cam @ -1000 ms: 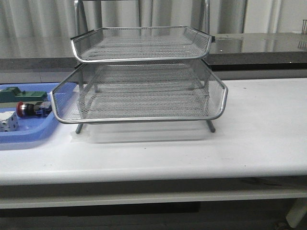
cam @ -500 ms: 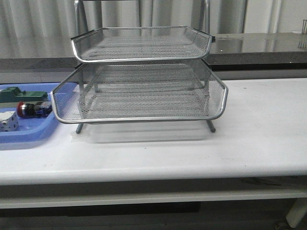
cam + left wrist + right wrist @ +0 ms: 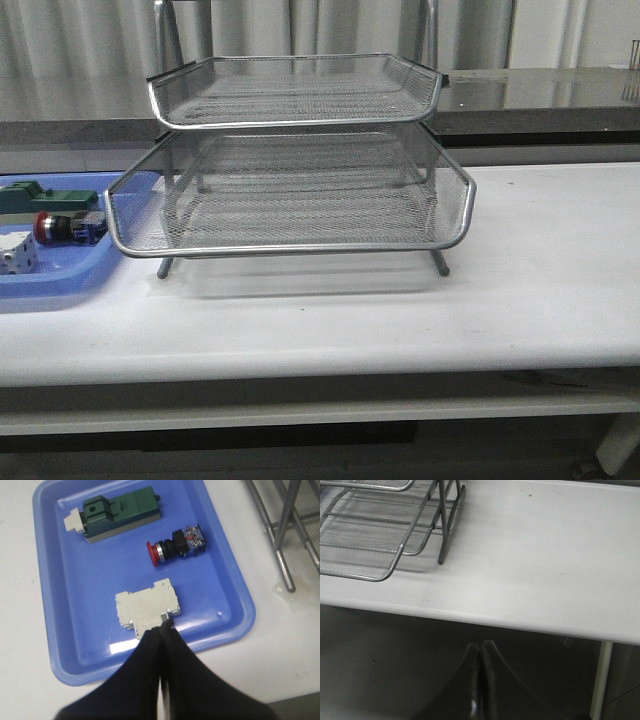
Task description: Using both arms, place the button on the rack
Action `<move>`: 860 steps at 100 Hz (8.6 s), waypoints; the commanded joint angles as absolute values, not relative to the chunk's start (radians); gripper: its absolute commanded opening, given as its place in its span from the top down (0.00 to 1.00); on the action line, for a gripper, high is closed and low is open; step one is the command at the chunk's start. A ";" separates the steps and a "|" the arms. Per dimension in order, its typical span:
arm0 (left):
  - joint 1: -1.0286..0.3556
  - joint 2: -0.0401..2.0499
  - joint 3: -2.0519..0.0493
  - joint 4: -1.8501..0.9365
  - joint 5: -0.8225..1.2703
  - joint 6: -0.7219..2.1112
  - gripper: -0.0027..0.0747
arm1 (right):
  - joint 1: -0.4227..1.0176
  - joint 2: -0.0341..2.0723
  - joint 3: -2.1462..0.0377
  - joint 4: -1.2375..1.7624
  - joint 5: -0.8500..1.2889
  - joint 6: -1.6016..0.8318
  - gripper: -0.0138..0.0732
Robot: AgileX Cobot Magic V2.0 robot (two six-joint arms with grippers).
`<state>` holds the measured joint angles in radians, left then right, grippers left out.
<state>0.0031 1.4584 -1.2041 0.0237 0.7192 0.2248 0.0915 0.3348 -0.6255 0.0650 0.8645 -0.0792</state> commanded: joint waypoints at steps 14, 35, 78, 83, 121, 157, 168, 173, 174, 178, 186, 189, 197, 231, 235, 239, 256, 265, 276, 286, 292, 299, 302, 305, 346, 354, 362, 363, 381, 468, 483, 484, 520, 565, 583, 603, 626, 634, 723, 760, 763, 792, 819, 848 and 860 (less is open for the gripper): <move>-0.004 1.485 -1.287 0.023 0.753 0.289 0.67 | 0.090 0.343 -0.649 0.061 0.800 -0.078 0.92; -0.004 1.487 -1.287 0.023 0.759 0.291 0.09 | 0.090 0.343 -0.649 0.061 0.800 -0.078 0.92; -0.004 1.494 -1.287 -0.080 0.663 0.396 0.17 | 0.090 0.343 -0.649 0.061 0.800 -0.078 0.92; -0.004 1.497 -1.292 -0.080 0.634 0.425 0.17 | 0.090 0.343 -0.649 0.061 0.800 -0.078 0.92; -0.004 1.733 -1.619 -0.089 0.843 0.687 0.17 | 0.090 0.343 -0.649 0.061 0.800 -0.078 0.92; -0.004 2.009 -1.961 -0.129 1.063 0.811 0.17 | 0.090 0.343 -0.649 0.061 0.800 -0.078 0.92; -0.004 2.078 -2.029 -0.129 1.085 0.811 0.17 | 0.090 0.343 -0.649 0.061 0.800 -0.078 0.92; -0.004 2.106 -2.051 -0.129 1.088 0.811 0.17 | 0.090 0.343 -0.649 0.061 0.800 -0.078 0.92; -0.004 2.113 -2.056 -0.129 1.088 0.811 0.17 | 0.090 0.343 -0.649 0.061 0.800 -0.078 0.92; -0.004 2.131 -2.069 -0.129 1.088 0.811 0.17 | 0.090 0.343 -0.649 0.061 0.800 -0.078 0.92; -0.004 2.168 -2.090 -0.129 1.088 0.811 0.17 | 0.090 0.343 -0.649 0.061 0.800 -0.078 0.92; -0.004 2.177 -2.094 -0.129 1.088 0.813 0.17 | 0.090 0.343 -0.649 0.061 0.800 -0.078 0.92; -0.004 2.204 -2.112 -0.127 1.090 0.824 0.17 | 0.090 0.343 -0.649 0.061 0.800 -0.078 0.92; -0.004 2.271 -2.135 -0.109 1.075 0.860 0.17 | 0.090 0.343 -0.649 0.061 0.800 -0.078 0.92; -0.004 2.276 -2.137 -0.109 1.068 0.860 0.17 | 0.090 0.343 -0.649 0.061 0.800 -0.078 0.92; -0.004 2.282 -2.137 -0.109 1.061 0.860 0.17 | 0.090 0.343 -0.649 0.061 0.800 -0.078 0.92; -0.004 2.309 -2.144 -0.109 1.050 0.860 0.17 | 0.090 0.343 -0.649 0.061 0.800 -0.078 0.92; -0.004 2.319 -2.144 -0.109 1.041 0.864 0.17 | 0.090 0.343 -0.649 0.061 0.800 -0.078 0.92; -0.004 2.325 -2.144 -0.109 1.026 0.876 0.17 | 0.090 0.343 -0.649 0.061 0.800 -0.078 0.92; -0.004 2.327 -2.144 -0.109 1.023 0.890 0.17 | 0.090 0.343 -0.649 0.061 0.800 -0.078 0.92; -0.004 2.327 -2.144 -0.109 1.017 0.890 0.17 | 0.090 0.343 -0.649 0.061 0.800 -0.078 0.92; -0.004 2.327 -2.144 -0.109 1.015 0.890 0.17 | 0.090 0.343 -0.649 0.061 0.800 -0.078 0.92; -0.004 2.329 -2.144 -0.109 1.015 0.890 0.17 | 0.090 0.343 -0.649 0.061 0.800 -0.078 0.92; -0.004 2.331 -2.144 -0.109 1.015 0.890 0.17 | 0.090 0.343 -0.649 0.061 0.800 -0.078 0.92; -0.004 2.363 -2.144 -0.111 1.024 0.890 0.17 | 0.090 0.343 -0.649 0.061 0.799 -0.078 0.92; -0.004 2.366 -2.144 -0.116 1.024 0.890 0.17 | 0.090 0.343 -0.649 0.061 0.799 -0.078 0.92; -0.004 2.368 -2.144 -0.121 1.026 0.890 0.20 | 0.090 0.343 -0.649 0.061 0.799 -0.078 0.92; -0.004 2.371 -2.144 -0.121 1.026 0.890 0.21 | 0.090 0.343 -0.649 0.061 0.799 -0.078 0.92; -0.004 2.377 -2.144 -0.132 1.039 0.890 0.43 | 0.090 0.343 -0.649 0.061 0.799 -0.078 0.92; 0.000 2.293 -2.492 -0.110 1.270 0.747 0.79 | 0.090 0.343 -0.649 0.061 0.799 -0.078 0.92; 0.001 2.201 -2.492 -0.108 1.270 0.747 0.79 | 0.090 0.343 -0.649 0.061 0.799 -0.078 0.92; 0.001 2.197 -2.492 -0.108 1.270 0.747 0.79 | 0.090 0.343 -0.649 0.061 0.799 -0.078 0.92; -0.015 1.981 -2.421 -0.121 1.270 0.691 0.79 | 0.090 0.343 -0.649 0.061 0.799 -0.078 0.92; -0.223 1.718 -2.095 -0.121 1.270 0.687 0.79 | 0.090 0.343 -0.649 0.061 0.799 -0.078 0.92; -0.350 1.688 -2.007 -0.121 1.270 0.684 0.80 | 0.090 0.343 -0.649 0.061 0.799 -0.078 0.92; -0.479 1.706 -1.952 -0.121 1.270 0.684 0.80 | 0.090 0.343 -0.649 0.061 0.799 -0.078 0.92; -0.555 1.749 -1.908 -0.117 1.261 0.684 0.80 | 0.090 0.343 -0.649 0.061 0.799 -0.078 0.92; -0.566 1.775 -1.908 -0.117 1.261 0.684 0.80 | 0.090 0.343 -0.649 0.061 0.799 -0.078 0.92; -0.603 1.979 -1.906 -0.081 1.215 0.683 0.68 | 0.090 0.343 -0.649 0.061 0.799 -0.078 0.92; -0.601 1.979 -1.905 -0.047 1.195 0.672 0.44 | 0.090 0.343 -0.649 0.061 0.799 -0.078 0.92; -0.601 1.979 -1.905 -0.047 1.193 0.672 0.43 | 0.090 0.343 -0.649 0.061 0.799 -0.078 0.92; -0.601 1.968 -1.918 -0.054 1.215 0.621 0.38 | 0.090 0.343 -0.649 0.061 0.799 -0.078 0.92; -0.601 1.881 -1.944 -0.086 1.270 0.567 0.38 | 0.090 0.343 -0.649 0.061 0.799 -0.078 0.92; -0.517 1.731 -1.944 -0.073 1.270 0.466 0.38 | 0.090 0.343 -0.649 0.061 0.799 -0.078 0.92; -0.438 1.668 -1.942 -0.076 1.270 0.428 0.38 | 0.090 0.343 -0.649 0.061 0.799 -0.078 0.92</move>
<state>-0.4882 1.7604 -1.9113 -0.0671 1.2500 0.4676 0.0915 0.3331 -0.6255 0.0650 0.8645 -0.0792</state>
